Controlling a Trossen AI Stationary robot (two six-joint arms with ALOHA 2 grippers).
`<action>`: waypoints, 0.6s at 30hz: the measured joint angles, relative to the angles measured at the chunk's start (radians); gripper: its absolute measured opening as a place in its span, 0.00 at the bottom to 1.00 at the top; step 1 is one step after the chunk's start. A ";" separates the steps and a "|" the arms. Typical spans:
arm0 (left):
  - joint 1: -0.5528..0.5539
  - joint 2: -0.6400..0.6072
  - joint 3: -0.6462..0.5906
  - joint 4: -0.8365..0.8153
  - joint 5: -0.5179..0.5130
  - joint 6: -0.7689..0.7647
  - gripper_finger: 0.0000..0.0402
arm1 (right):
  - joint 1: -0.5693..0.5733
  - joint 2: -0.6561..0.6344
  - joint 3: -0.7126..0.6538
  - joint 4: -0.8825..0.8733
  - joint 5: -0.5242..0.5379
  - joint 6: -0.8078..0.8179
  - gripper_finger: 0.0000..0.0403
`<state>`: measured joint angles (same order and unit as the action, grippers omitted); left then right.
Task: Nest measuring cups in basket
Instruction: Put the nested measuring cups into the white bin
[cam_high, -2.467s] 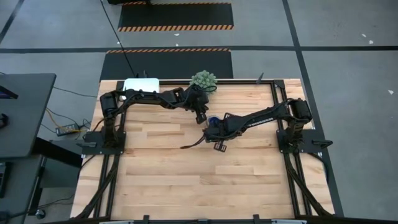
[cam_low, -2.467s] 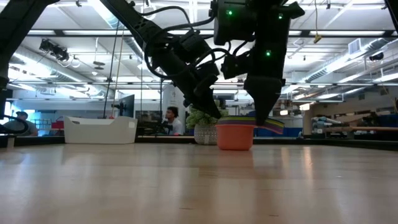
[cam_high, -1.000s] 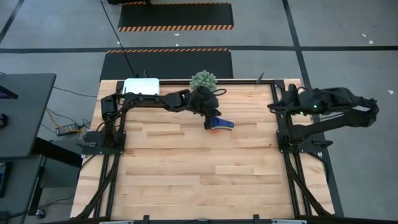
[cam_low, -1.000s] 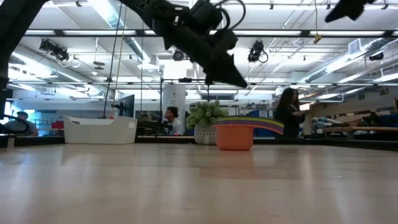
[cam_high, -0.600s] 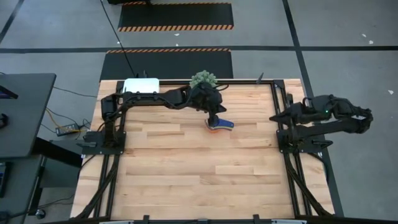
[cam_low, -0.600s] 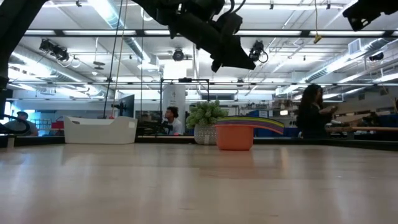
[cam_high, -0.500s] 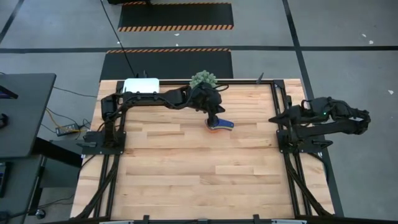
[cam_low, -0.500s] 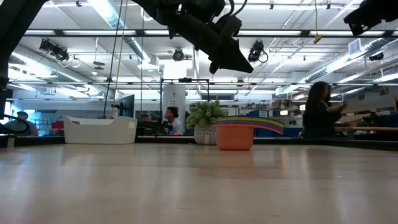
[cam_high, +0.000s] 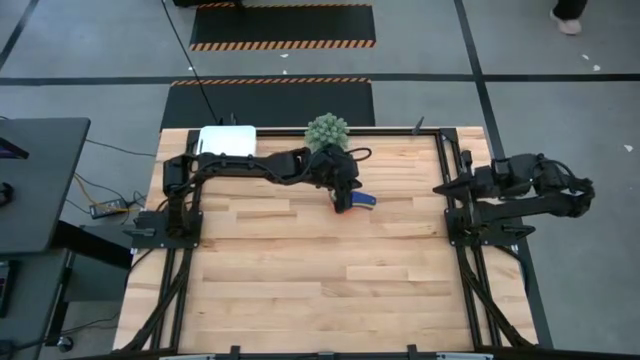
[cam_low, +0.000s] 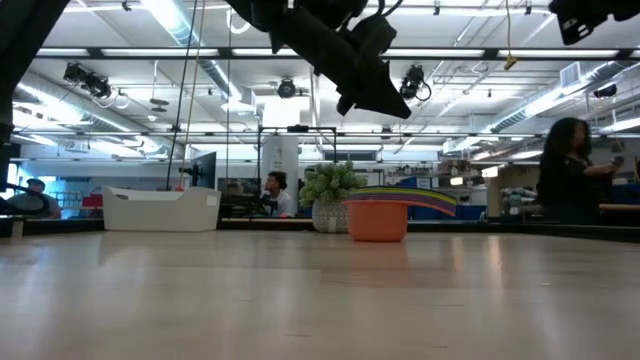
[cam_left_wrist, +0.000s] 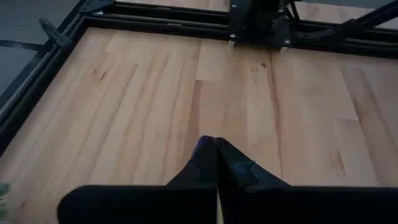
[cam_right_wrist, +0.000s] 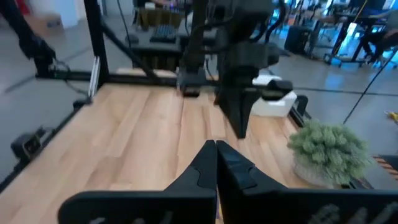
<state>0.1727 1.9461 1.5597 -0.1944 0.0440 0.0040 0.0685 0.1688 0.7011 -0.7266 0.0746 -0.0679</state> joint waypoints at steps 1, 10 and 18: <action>-0.004 0.000 0.000 0.000 -0.004 0.000 0.00 | 0.000 0.000 -0.011 0.030 0.000 0.006 0.00; -0.007 0.000 0.000 0.001 -0.008 0.004 0.00 | 0.000 0.001 -0.222 0.335 0.001 0.099 0.00; -0.008 0.000 0.000 -0.012 -0.007 0.008 0.00 | 0.000 0.001 -0.290 0.332 0.077 0.152 0.00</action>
<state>0.1649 1.9465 1.5593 -0.2060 0.0368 0.0119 0.0685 0.1697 0.4107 -0.3943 0.1513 0.0838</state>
